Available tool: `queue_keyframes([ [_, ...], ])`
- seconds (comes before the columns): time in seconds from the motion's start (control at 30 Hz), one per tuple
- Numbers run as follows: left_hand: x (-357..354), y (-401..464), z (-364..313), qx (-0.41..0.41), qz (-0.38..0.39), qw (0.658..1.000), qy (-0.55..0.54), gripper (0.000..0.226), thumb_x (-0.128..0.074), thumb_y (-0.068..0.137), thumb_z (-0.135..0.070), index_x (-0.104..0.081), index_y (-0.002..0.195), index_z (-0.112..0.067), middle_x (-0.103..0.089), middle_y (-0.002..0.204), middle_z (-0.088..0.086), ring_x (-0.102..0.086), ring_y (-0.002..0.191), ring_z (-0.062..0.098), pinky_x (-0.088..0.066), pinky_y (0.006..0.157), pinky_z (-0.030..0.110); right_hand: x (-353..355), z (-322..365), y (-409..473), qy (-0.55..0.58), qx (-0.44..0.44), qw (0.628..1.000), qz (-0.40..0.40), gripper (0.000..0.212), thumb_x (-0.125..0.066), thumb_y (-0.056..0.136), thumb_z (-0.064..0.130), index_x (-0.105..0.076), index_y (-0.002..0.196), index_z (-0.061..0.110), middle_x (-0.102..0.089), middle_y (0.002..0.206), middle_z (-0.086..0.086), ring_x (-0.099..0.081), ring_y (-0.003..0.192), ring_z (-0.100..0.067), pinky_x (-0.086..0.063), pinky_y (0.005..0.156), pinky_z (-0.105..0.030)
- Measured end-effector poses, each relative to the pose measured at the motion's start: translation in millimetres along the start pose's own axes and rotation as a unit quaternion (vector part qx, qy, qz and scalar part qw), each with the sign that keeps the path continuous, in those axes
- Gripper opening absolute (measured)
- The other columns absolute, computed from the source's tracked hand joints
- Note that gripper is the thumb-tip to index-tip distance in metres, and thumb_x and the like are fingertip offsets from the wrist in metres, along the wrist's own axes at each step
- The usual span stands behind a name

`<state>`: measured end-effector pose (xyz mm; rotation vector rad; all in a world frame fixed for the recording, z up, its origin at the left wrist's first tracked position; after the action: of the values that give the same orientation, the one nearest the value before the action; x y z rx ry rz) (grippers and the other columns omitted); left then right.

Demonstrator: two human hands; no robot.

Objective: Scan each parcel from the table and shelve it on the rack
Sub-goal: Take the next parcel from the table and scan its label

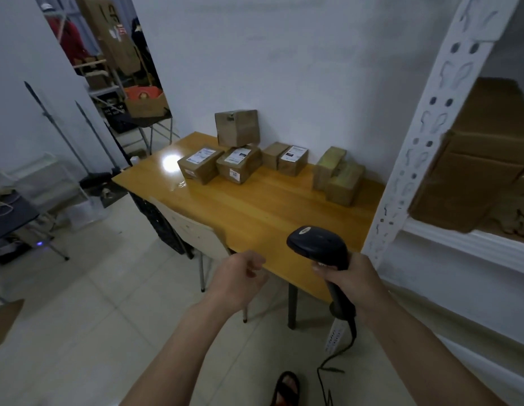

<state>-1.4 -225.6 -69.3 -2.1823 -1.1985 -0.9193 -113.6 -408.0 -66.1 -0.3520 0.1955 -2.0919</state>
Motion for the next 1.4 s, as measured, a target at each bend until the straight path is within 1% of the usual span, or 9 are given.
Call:
queue_keyframes([
  [0.1,2.7,48.4,0.7,-0.002,0.014,1.000,-0.008,0.019,-0.067,0.090,-0.030,-0.063,0.106,-0.021,-0.063,0.103,-0.009,-0.063,0.087,0.009,-0.052,0.077,0.026,-10.5,4.5,33.5,0.003,-0.018,1.000,0.004,0.023,-0.073,0.083,0.009,-0.065,0.100,-0.004,-0.064,0.098,-0.026,-0.060,0.085,-0.027,-0.039,0.071,-0.033],
  [0.33,-3.2,167.2,-20.5,-0.031,0.083,0.995,0.048,0.030,-0.064,0.093,-0.035,-0.061,0.120,-0.023,-0.061,0.111,-0.008,-0.060,0.093,0.009,-0.051,0.077,0.027,-13.9,30.8,119.1,0.055,-0.067,0.996,-0.011,0.018,-0.070,0.086,0.015,-0.063,0.102,0.021,-0.067,0.101,-0.003,-0.061,0.095,-0.021,-0.044,0.084,-0.041],
  [0.57,-18.0,248.7,-18.6,-0.031,0.131,0.989,0.067,0.034,-0.063,0.094,-0.036,-0.058,0.125,-0.023,-0.060,0.119,-0.006,-0.059,0.097,0.010,-0.050,0.075,0.026,-11.2,46.8,195.2,0.086,-0.107,0.989,-0.053,0.018,-0.068,0.088,0.014,-0.062,0.104,0.009,-0.063,0.097,-0.006,-0.059,0.093,-0.024,-0.041,0.086,-0.043],
  [0.83,-47.4,330.3,-40.0,-0.063,0.172,0.976,0.116,0.043,-0.063,0.094,-0.035,-0.053,0.133,-0.020,-0.055,0.131,-0.001,-0.056,0.113,0.018,-0.050,0.089,0.032,9.7,56.0,256.1,0.140,-0.138,0.973,-0.121,0.009,-0.071,0.085,0.012,-0.066,0.093,0.012,-0.067,0.099,-0.013,-0.063,0.098,-0.030,-0.045,0.099,-0.053],
  [0.93,-66.5,361.2,-54.2,-0.087,0.184,0.969,0.140,0.051,-0.065,0.092,-0.037,-0.050,0.137,-0.020,-0.049,0.140,0.002,-0.054,0.118,0.020,-0.048,0.094,0.034,19.8,52.2,265.7,0.151,-0.149,0.965,-0.153,0.009,-0.074,0.082,0.014,-0.068,0.088,0.010,-0.068,0.091,-0.013,-0.064,0.096,-0.032,-0.047,0.095,-0.050],
  [1.07,-90.3,403.8,-73.4,-0.104,0.217,0.959,0.151,0.060,-0.065,0.092,-0.035,-0.040,0.144,-0.020,-0.036,0.149,0.004,-0.042,0.132,0.024,-0.041,0.100,0.034,30.2,53.9,285.9,0.172,-0.158,0.953,-0.194,0.008,-0.072,0.084,0.014,-0.067,0.089,0.012,-0.068,0.098,-0.014,-0.064,0.098,-0.031,-0.048,0.093,-0.050],
  [1.2,-113.0,448.4,-87.3,-0.122,0.219,0.954,0.164,0.062,-0.069,0.088,-0.037,-0.041,0.141,-0.023,-0.039,0.141,0.006,-0.042,0.128,0.027,-0.045,0.099,0.039,38.8,59.8,313.3,0.178,-0.171,0.940,-0.235,0.006,-0.070,0.086,0.013,-0.066,0.089,0.010,-0.067,0.105,-0.019,-0.063,0.099,-0.032,-0.047,0.092,-0.049],
  [1.27,-121.7,469.0,-92.1,-0.115,0.225,0.955,0.154,0.058,-0.071,0.086,-0.033,-0.044,0.136,-0.020,-0.040,0.137,0.008,-0.042,0.125,0.029,-0.046,0.099,0.043,41.6,64.4,328.7,0.175,-0.180,0.932,-0.260,0.008,-0.071,0.086,0.013,-0.067,0.090,0.007,-0.067,0.101,-0.020,-0.063,0.096,-0.032,-0.048,0.085,-0.043],
  [1.4,-135.1,507.5,-107.1,-0.118,0.223,0.955,0.155,0.068,-0.067,0.087,-0.032,-0.033,0.143,-0.013,-0.034,0.141,0.014,-0.037,0.129,0.034,-0.040,0.104,0.044,45.2,72.9,358.1,0.184,-0.186,0.921,-0.287,0.012,-0.071,0.084,0.009,-0.067,0.093,0.002,-0.062,0.085,-0.014,-0.061,0.085,-0.030,-0.047,0.076,-0.037],
])
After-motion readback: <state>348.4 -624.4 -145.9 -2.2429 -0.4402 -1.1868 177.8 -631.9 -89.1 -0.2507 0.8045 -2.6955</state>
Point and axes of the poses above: each hand's wrist, its own y-axis towards the middle knuckle, its own x-axis out of the back of the hand, z = x × y, the point moved 5 cm from there along y, towards the middle knuckle
